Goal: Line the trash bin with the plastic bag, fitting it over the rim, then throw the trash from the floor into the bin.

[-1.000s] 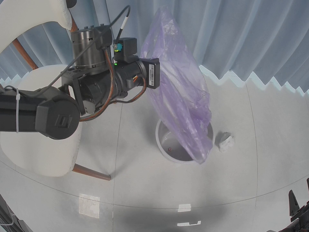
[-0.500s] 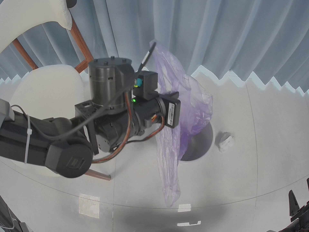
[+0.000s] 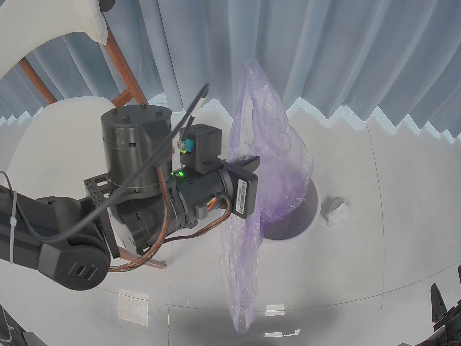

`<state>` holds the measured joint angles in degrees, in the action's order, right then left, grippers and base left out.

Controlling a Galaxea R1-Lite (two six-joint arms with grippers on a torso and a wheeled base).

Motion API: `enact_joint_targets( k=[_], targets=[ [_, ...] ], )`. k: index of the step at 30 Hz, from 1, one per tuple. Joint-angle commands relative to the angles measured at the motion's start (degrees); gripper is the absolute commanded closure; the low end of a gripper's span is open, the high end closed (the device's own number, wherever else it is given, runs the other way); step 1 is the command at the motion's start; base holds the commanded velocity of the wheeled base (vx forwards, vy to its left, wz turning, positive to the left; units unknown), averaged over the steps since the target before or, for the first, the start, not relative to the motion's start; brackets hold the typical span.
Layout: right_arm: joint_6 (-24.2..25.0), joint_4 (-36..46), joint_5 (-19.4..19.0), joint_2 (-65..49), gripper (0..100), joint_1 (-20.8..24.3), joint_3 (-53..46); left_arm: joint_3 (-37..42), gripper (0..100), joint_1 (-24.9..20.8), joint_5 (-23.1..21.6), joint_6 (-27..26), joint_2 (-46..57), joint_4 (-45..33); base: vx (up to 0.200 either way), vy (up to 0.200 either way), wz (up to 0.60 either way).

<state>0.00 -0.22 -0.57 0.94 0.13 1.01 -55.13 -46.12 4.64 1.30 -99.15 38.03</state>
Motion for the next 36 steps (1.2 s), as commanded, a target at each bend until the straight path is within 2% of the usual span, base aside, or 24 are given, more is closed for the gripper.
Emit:
enact_joint_targets(
  k=[1,9,10,12,14,21,23,24,25,26,29,33,34,36],
  targets=[
    [0.0,0.0,0.0,-0.9,0,0.0,-1.0,-0.1,100,0.2,-0.2,0.2,-0.7,0.7,0.000,0.000,0.00],
    [0.0,0.0,0.0,-0.9,0,0.0,-1.0,-2.3,100,1.6,0.0,0.2,-7.4,4.9,0.000,0.000,0.00],
    [0.0,0.0,0.0,-0.9,0,0.0,-1.0,-4.6,100,3.7,0.2,-0.5,-9.4,5.7,0.000,0.000,0.00],
    [0.0,0.0,0.0,-0.9,0,0.0,-1.0,-6.0,100,4.5,0.5,-0.6,-10.6,5.8,0.000,0.000,0.00],
    [0.0,0.0,0.0,-0.9,0,0.0,-1.0,-9.1,100,4.7,0.6,0.1,-12.6,6.1,0.000,0.000,0.00],
    [0.0,0.0,0.0,-0.9,0,0.0,-1.0,-9.5,100,4.2,0.5,4.4,-16.1,10.6,0.000,0.000,0.00],
    [0.0,0.0,0.0,-0.9,0,0.0,-1.0,-9.1,100,2.5,0.6,8.5,-18.2,17.5,0.000,0.000,0.00],
    [0.0,0.0,0.0,-0.9,0,0.0,-1.0,-9.1,100,2.5,0.6,8.5,-18.2,17.5,0.000,0.000,0.00],
    [0.0,0.0,0.0,-0.9,0,0.0,-1.0,-9.0,100,0.6,1.7,11.3,-19.2,23.8,0.000,0.000,0.00],
    [0.0,0.0,0.0,-0.9,0,0.0,-1.0,-9.1,100,-0.3,2.8,11.8,-19.5,26.6,0.000,0.000,0.00],
    [0.0,0.0,0.0,-0.9,0,0.0,-1.0,-8.9,100,-2.8,6.3,12.0,-20.9,32.0,0.000,0.000,0.00],
    [0.0,0.0,0.0,-0.9,0,0.0,-1.0,-4.7,100,-3.3,6.4,11.4,-23.3,35.4,0.000,0.000,0.00],
    [0.0,0.0,0.0,-0.9,0,0.0,-1.0,-2.4,100,-3.4,5.8,10.5,-23.9,40.1,0.000,0.000,0.00],
    [0.0,0.0,0.0,-0.9,0,0.0,-1.0,-1.3,100,-3.4,5.1,10.0,-24.7,44.1,0.000,0.000,0.00]
  ],
)
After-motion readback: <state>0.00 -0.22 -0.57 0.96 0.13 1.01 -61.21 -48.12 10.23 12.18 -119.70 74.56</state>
